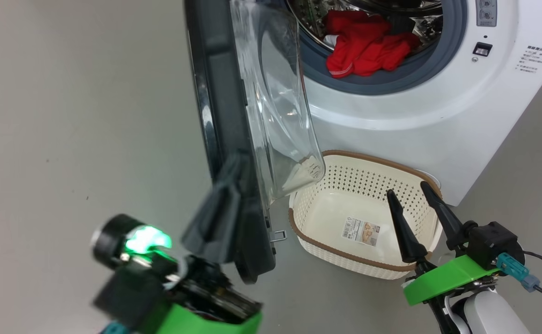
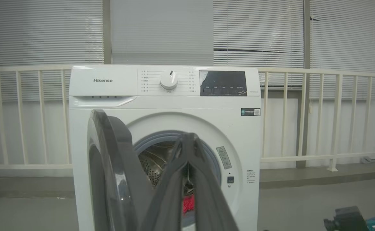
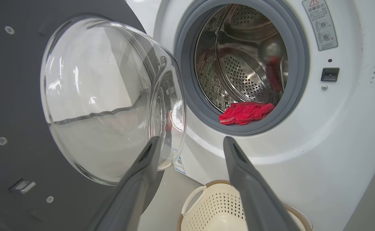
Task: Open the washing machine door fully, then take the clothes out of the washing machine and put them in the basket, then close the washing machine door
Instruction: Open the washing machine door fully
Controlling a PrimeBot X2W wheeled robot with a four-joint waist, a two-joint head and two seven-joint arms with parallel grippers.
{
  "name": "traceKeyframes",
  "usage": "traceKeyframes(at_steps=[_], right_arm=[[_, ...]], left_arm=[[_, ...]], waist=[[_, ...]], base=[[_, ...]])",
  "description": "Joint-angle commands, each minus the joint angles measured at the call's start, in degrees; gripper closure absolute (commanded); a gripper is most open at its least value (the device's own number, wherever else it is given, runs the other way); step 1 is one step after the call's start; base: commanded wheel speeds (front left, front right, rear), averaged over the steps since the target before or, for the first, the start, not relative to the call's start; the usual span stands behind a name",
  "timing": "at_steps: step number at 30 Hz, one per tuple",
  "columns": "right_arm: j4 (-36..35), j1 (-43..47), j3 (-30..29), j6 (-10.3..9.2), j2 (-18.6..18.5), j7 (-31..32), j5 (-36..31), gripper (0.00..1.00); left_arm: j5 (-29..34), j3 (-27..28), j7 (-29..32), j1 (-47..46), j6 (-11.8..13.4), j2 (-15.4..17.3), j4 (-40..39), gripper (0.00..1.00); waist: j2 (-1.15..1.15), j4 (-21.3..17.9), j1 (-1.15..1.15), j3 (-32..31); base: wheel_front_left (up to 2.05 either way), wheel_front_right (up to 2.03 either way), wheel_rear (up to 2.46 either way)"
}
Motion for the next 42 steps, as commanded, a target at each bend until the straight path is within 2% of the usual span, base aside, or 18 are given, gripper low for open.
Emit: traceKeyframes(at_steps=[1,13,21,31,42], right_arm=[[-1.2,-1.7,1.4,0.36,0.3,-0.4,0.8,0.00],[-1.0,-1.9,1.5,0.36,0.3,-0.4,1.5,0.00],[-1.1,-1.7,1.4,0.36,0.3,-0.4,1.2,0.00],[-1.0,-2.1,1.2,0.36,0.3,-0.4,0.4,0.00],[-0.5,-2.0,1.0,0.36,0.3,-0.4,-0.1,0.00]], left_arm=[[0.7,0.2,1.7,-1.7,-0.9,0.8,-0.6,1.00],[-2.0,-4.2,7.5,-1.4,-2.8,0.8,6.5,1.00],[-3.6,-4.7,9.0,-0.5,-2.6,0.8,11.0,1.00],[-4.6,-3.4,6.9,-0.4,-1.5,1.1,16.2,1.00],[-4.8,-0.8,4.3,-0.3,1.2,1.5,19.0,1.00]], waist=[[0.00,-0.2,0.00,0.1],[0.00,-1.1,0.00,0.5],[0.00,-1.2,0.00,1.1],[0.00,-0.7,0.00,1.9],[0.00,1.0,0.00,2.0]], base=[[0.00,0.00,0.00],[0.00,0.00,0.00],[0.00,0.00,0.00],[0.00,0.00,0.00],[0.00,0.00,0.00]])
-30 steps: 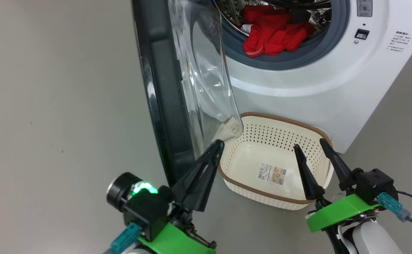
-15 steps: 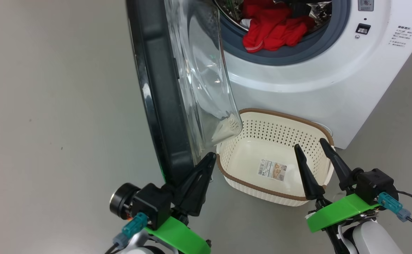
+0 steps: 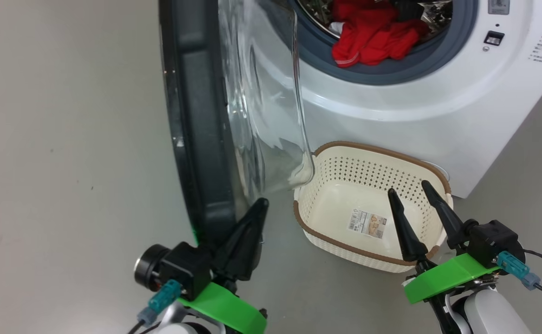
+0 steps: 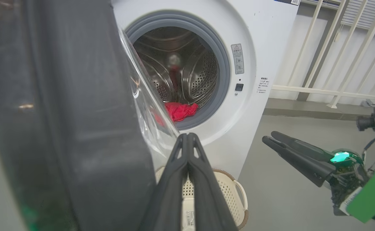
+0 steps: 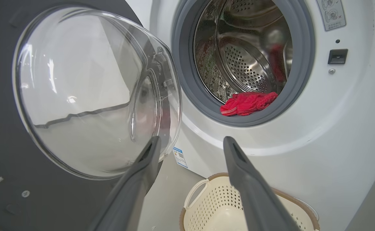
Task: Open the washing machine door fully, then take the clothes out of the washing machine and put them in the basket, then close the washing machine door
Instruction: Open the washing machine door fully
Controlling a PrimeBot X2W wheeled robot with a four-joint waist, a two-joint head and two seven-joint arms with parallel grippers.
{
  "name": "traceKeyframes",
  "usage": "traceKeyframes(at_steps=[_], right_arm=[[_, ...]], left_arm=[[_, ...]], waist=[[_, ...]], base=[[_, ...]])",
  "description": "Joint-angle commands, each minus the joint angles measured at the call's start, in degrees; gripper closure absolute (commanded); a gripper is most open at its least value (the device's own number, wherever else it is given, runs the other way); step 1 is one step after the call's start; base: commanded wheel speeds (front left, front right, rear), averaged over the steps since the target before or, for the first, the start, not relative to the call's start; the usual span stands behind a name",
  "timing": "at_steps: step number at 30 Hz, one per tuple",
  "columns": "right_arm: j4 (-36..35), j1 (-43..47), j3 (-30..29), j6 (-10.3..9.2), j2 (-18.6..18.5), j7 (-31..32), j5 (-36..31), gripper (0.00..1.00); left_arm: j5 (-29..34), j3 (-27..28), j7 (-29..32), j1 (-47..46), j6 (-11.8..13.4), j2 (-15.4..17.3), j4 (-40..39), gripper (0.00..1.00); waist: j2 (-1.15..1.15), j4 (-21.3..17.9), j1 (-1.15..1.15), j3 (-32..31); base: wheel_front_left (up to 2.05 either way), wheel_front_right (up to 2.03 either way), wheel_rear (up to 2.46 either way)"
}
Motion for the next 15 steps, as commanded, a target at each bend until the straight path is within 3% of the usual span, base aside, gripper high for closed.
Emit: traceKeyframes(at_steps=[1,15], right_arm=[[-1.1,-1.5,1.1,0.36,0.3,-0.4,-0.6,0.00],[-0.3,-1.0,1.9,0.36,0.3,-0.4,-0.8,0.00]], left_arm=[[-0.4,3.7,-0.6,-0.3,1.5,1.3,-0.7,1.00],[-1.3,6.0,-0.8,1.8,4.1,2.7,-1.6,1.00]], waist=[[0.00,0.6,0.00,-0.1],[0.00,5.4,0.00,-0.9]], base=[[0.00,0.00,0.00],[0.00,0.00,0.00]])
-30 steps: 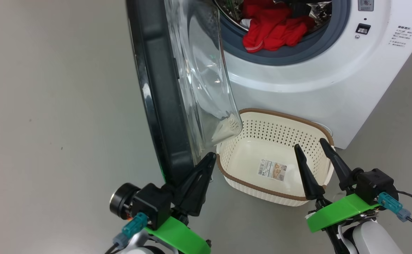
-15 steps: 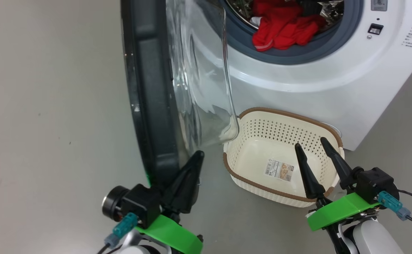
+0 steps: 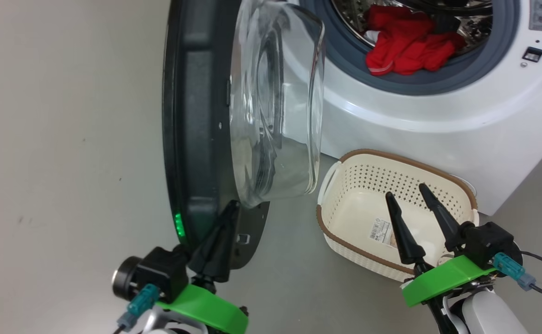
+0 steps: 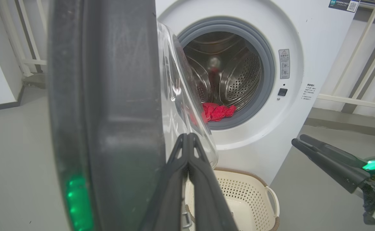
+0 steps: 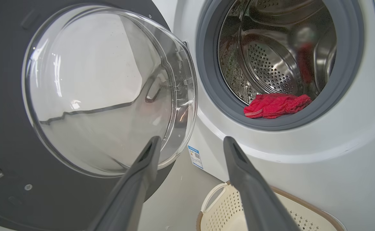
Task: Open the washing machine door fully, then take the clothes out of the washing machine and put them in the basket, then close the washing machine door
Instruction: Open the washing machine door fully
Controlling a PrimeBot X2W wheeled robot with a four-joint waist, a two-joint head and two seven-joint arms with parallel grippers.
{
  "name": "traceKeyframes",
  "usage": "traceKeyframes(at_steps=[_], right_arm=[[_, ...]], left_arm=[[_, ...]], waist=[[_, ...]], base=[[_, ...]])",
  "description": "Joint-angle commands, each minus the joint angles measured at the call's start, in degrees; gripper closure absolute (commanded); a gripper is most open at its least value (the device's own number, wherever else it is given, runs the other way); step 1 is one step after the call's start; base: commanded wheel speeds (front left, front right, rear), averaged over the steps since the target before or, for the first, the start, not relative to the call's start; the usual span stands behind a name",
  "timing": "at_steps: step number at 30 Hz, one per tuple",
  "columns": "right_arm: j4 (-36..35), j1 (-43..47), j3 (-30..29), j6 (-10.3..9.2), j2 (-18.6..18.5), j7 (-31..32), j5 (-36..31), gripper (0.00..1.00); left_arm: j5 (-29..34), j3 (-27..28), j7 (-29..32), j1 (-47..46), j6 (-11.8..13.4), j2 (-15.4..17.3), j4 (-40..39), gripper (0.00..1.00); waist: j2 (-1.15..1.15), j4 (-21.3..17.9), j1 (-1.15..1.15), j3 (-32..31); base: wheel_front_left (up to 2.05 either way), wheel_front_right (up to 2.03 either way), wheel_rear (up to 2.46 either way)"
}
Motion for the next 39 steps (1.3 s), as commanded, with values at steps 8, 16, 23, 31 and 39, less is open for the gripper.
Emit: traceKeyframes(at_steps=[8,16,23,31,39], right_arm=[[-0.9,-1.7,2.5,0.36,0.3,-0.1,-1.1,0.00],[-1.2,-1.7,2.5,0.36,0.3,0.4,-1.8,0.00],[-2.1,-0.9,1.8,0.36,0.3,1.1,-2.7,0.00],[-3.4,0.1,1.3,0.36,0.3,2.2,-3.6,0.00],[-4.4,0.8,1.2,0.36,0.3,3.1,-4.3,0.00]], left_arm=[[-0.9,6.5,-0.9,0.0,3.5,3.0,-0.9,1.00],[-1.9,10.6,-2.2,-0.8,5.0,5.3,0.9,1.00],[-3.2,14.3,-4.4,-2.0,6.9,5.9,2.4,1.00],[-7.1,18.7,-7.0,-3.9,6.0,5.8,6.2,1.00],[-8.6,20.7,-8.2,-6.6,4.3,5.7,11.6,1.00]], waist=[[0.00,0.8,0.00,0.3],[0.00,0.6,0.00,0.8],[0.00,0.4,0.00,1.0],[0.00,0.0,0.00,1.0],[0.00,-0.4,0.00,1.0]], base=[[0.00,0.00,0.00],[0.00,0.00,0.00],[0.00,0.00,0.00],[0.00,0.00,0.00],[0.00,0.00,0.00]])
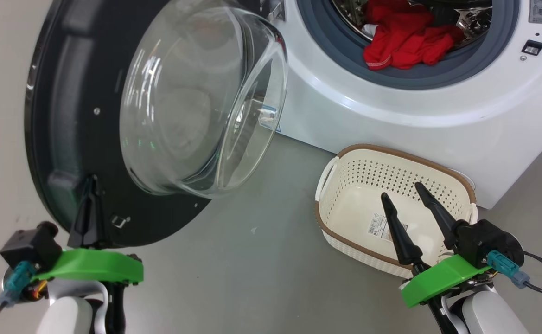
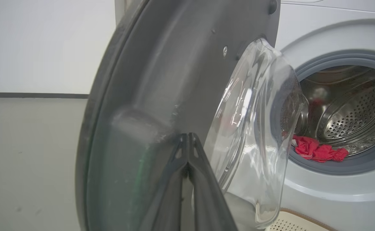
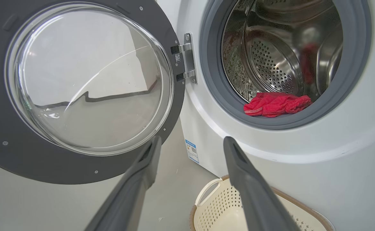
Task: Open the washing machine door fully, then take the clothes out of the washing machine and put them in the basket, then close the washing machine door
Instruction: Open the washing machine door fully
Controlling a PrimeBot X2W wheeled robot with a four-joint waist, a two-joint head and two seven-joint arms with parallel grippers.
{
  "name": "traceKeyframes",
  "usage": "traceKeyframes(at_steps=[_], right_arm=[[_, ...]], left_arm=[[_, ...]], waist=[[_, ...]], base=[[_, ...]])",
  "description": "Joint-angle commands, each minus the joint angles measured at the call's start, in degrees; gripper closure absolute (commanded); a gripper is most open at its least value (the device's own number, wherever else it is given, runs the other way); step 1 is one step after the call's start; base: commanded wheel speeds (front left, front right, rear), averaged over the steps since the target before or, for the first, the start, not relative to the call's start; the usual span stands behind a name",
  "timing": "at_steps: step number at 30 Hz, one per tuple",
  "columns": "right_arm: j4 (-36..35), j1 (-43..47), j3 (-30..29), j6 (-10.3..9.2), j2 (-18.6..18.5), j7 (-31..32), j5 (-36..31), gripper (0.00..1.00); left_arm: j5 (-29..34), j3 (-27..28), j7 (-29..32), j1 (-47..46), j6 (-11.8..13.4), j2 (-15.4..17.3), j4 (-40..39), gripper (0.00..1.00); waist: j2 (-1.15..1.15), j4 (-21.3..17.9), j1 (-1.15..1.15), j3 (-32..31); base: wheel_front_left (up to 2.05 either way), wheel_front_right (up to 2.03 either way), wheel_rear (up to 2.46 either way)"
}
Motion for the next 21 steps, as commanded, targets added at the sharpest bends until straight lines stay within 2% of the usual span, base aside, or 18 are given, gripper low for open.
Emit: traceKeyframes(at_steps=[1,13,21], right_arm=[[-1.7,0.2,1.2,0.36,0.3,0.2,-0.6,0.00],[-3.3,0.7,1.2,0.36,0.3,1.5,-1.5,0.00],[-4.7,0.5,1.1,0.36,0.3,2.5,-2.4,0.00]], left_arm=[[-0.3,3.1,-0.7,-2.4,0.0,2.0,-0.3,1.00],[0.1,8.3,-1.2,-7.5,-1.5,3.1,6.9,1.00],[0.4,12.3,-1.2,-10.6,-3.3,3.2,10.9,1.00]], waist=[[0.00,-0.1,0.00,0.0],[0.00,-0.8,0.00,0.5],[0.00,-1.2,0.00,1.6]], base=[[0.00,0.00,0.00],[0.00,0.00,0.00],[0.00,0.00,0.00]])
